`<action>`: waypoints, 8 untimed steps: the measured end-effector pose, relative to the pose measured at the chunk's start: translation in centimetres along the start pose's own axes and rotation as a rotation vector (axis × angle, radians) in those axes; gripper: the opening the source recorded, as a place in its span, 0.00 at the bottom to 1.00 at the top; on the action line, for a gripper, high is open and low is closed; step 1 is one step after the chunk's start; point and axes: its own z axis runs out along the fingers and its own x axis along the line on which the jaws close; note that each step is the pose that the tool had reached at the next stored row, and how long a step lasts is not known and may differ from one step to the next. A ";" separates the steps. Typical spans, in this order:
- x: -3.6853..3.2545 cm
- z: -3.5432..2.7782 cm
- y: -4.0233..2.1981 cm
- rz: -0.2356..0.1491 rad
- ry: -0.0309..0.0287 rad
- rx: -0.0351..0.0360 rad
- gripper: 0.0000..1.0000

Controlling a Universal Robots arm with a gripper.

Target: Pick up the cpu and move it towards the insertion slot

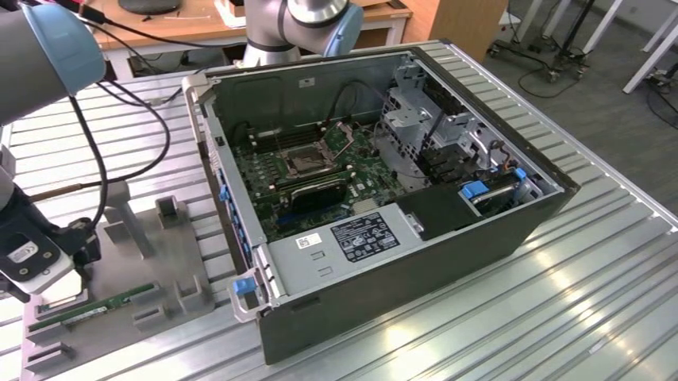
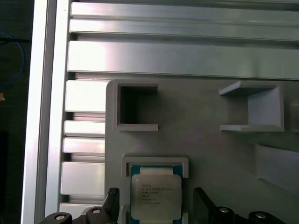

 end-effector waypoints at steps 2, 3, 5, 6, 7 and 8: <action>0.00 0.14 -0.01 0.000 0.0001 0.0000 0.72; 0.00 0.19 -0.01 0.000 0.0001 0.0001 0.72; 0.00 0.24 -0.01 0.000 0.0002 0.0001 0.72; 0.00 0.34 -0.01 0.000 0.0000 0.0000 0.72; 0.00 0.42 -0.02 0.000 0.0001 0.0000 0.72; 0.00 0.42 -0.02 0.000 0.0000 0.0000 0.72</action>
